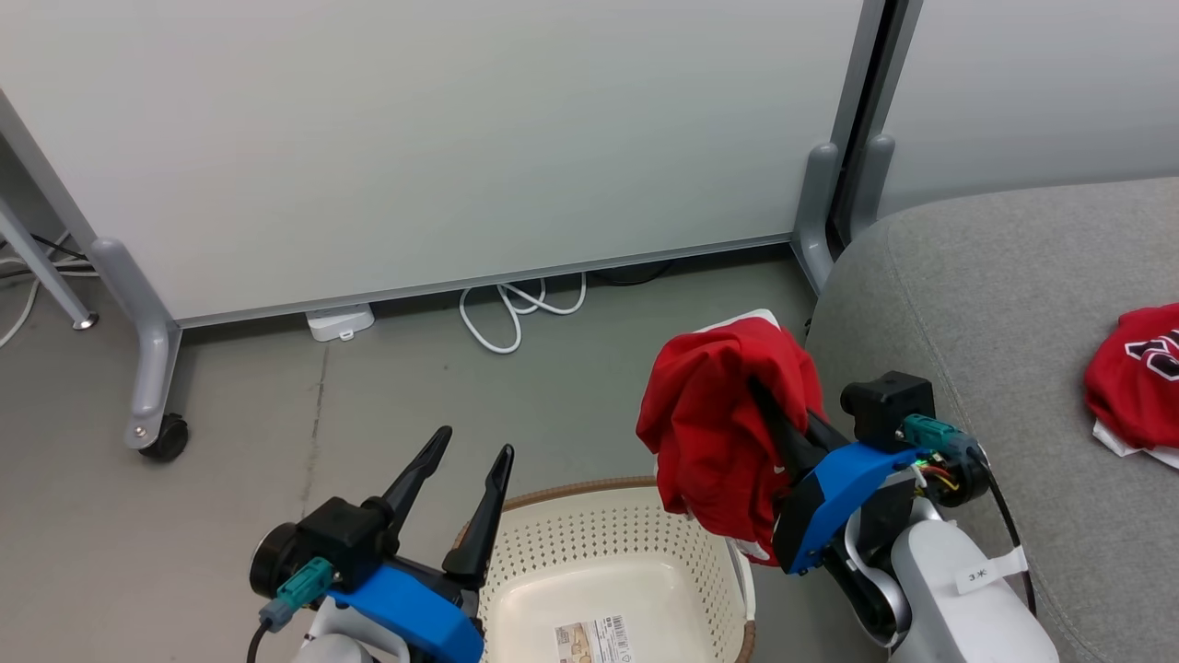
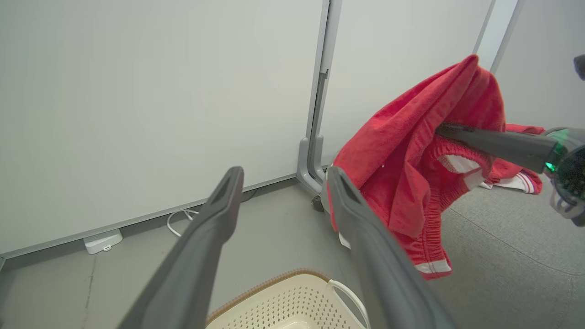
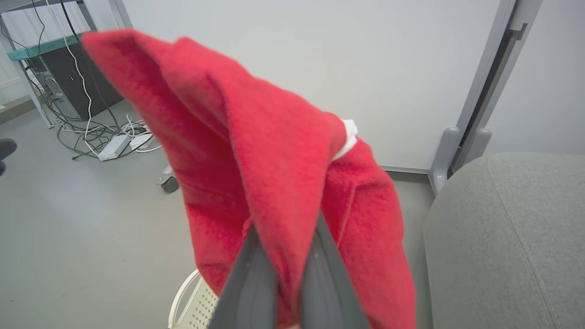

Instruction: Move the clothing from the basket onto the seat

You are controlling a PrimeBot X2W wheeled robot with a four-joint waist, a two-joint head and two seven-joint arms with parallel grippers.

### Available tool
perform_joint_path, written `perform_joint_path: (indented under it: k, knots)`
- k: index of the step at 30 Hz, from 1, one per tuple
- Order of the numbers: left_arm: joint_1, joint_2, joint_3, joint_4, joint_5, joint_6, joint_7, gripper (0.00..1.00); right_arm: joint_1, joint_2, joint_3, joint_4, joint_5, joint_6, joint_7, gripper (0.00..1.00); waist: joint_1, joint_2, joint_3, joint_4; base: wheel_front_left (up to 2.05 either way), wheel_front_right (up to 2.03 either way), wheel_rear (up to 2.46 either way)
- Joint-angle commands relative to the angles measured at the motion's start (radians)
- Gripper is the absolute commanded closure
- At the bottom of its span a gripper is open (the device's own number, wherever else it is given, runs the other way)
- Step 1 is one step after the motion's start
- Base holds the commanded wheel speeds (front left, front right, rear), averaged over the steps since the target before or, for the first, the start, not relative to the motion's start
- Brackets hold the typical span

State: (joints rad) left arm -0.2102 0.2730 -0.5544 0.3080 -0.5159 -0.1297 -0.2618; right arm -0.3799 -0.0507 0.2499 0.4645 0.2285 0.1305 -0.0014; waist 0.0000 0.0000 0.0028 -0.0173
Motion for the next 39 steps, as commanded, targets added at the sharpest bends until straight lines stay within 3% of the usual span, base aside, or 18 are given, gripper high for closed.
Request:
perform_joint_path:
  k: [1,17,39]
  knots:
    - [0.016,-0.006,0.012,-0.007,0.01,-0.001,-0.005,0.0,0.011,0.0,-0.001,-0.006,-0.002,0.0,0.0,1.0,0.0,0.0,0.0,-0.001,0.0,0.0,0.0]
    - [0.04,-0.017,0.039,-0.015,0.026,-0.001,-0.005,0.0,0.001,0.0,0.003,-0.015,0.008,0.0,0.002,1.0,0.0,0.0,0.016,-0.047,0.0,0.0,0.0]
    - [0.021,-0.014,0.043,-0.005,0.027,-0.001,-0.005,0.0,-0.009,0.001,0.01,0.004,0.025,0.0,-0.024,1.0,0.0,0.0,0.069,-0.379,0.0,0.0,0.0]
